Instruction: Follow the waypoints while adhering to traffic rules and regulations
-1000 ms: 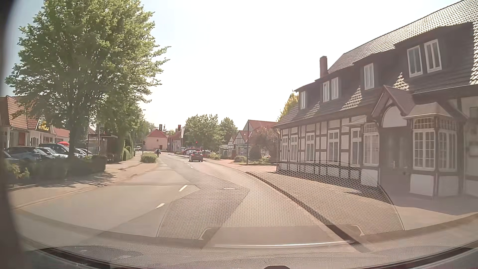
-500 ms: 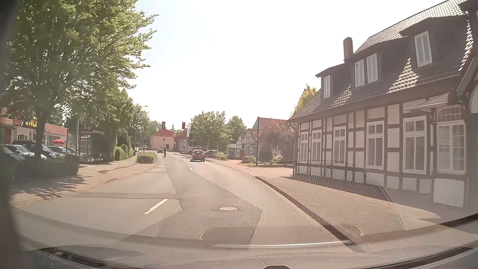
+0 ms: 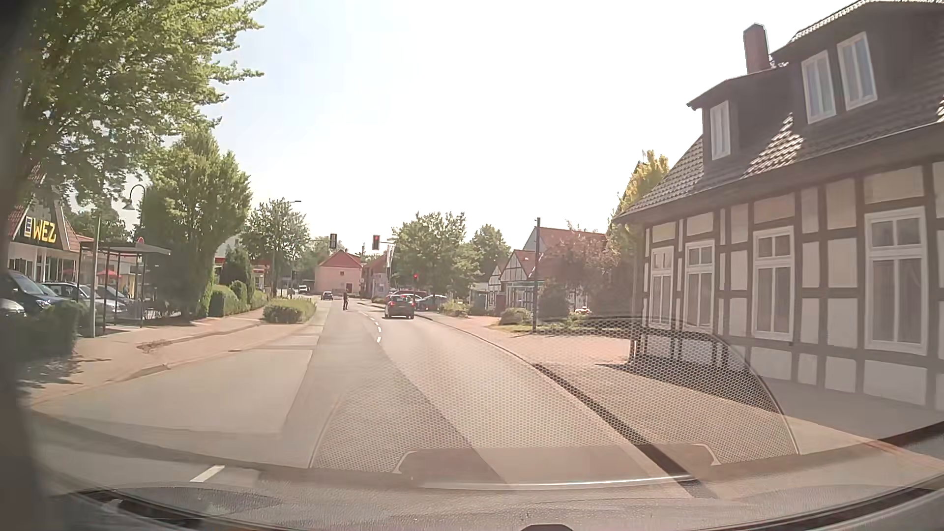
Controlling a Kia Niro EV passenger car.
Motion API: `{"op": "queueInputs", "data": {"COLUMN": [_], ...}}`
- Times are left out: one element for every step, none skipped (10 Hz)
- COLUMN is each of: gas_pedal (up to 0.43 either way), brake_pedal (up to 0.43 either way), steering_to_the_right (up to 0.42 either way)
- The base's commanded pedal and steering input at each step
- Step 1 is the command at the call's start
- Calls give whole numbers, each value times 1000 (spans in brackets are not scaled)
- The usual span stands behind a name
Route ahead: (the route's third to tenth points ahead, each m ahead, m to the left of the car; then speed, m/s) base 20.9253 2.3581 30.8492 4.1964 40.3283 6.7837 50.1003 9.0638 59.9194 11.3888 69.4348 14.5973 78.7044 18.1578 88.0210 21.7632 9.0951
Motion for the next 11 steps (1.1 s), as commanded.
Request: {"op": "queueInputs", "data": {"gas_pedal": [59, 47, 47, 39, 0, 0, 0, 0, 0, 8, 39], "brake_pedal": [0, 0, 0, 0, 0, 0, 0, 0, 0, 0, 0], "steering_to_the_right": [-39, -39, -39, -40, -40, -40, -40, -40, -37, -36, -36]}}
